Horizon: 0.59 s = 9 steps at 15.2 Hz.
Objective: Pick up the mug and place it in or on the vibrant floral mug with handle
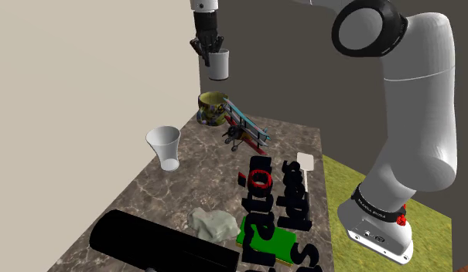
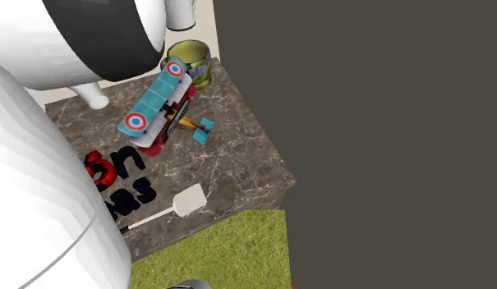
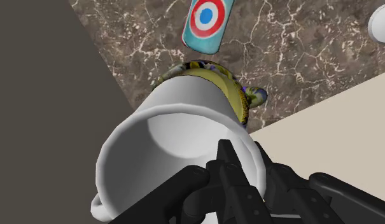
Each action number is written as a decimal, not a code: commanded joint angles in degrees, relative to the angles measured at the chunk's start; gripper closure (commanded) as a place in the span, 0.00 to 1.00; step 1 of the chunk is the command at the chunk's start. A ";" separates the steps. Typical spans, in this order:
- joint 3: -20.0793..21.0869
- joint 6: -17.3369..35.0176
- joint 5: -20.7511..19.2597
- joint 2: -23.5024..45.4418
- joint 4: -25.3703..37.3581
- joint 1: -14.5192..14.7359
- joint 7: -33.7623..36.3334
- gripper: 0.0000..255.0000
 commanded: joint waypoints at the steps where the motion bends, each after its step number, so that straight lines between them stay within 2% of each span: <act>1: 0.02 -6.27 -0.38 9.47 15.69 1.11 0.39 1.00; 4: 0.07 -2.07 -0.27 6.89 8.90 0.90 0.66 1.00; 9: 0.14 3.42 -0.20 4.49 0.99 0.66 1.00 1.00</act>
